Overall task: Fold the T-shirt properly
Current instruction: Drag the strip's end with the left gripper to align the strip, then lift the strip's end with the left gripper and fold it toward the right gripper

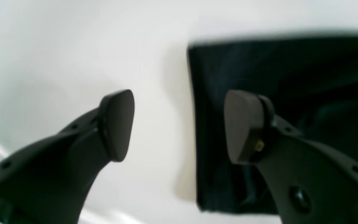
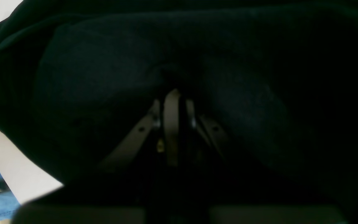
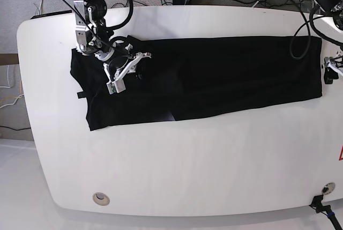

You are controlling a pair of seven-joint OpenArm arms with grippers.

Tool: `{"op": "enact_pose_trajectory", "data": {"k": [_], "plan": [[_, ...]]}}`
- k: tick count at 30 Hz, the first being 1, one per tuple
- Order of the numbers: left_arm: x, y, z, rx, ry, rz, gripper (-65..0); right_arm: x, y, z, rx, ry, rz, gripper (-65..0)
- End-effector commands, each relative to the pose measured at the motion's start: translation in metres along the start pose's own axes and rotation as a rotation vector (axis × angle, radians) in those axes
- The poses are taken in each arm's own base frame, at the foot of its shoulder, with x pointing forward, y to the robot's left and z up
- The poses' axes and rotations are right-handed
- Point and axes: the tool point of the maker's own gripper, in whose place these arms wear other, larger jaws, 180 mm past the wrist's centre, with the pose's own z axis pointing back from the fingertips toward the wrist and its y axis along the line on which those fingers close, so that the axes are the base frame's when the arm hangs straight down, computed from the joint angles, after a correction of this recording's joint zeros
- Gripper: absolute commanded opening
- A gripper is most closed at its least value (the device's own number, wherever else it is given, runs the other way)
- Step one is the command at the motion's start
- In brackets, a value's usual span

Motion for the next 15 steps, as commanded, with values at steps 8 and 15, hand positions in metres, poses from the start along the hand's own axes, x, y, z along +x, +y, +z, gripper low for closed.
{"op": "enact_pose_trajectory", "data": {"k": [8, 15], "plan": [[-0.019, -0.007, -0.024, -0.12, 0.041, 0.107, -22.3, -0.013, -0.015, 0.003, -0.067, 0.069, 0.023, -62.5], [-0.032, -0.046, -0.04, -0.2, 0.086, 0.083, -22.2, -0.014, -0.016, 0.004, -0.068, 0.071, 0.023, -62.5]]}}
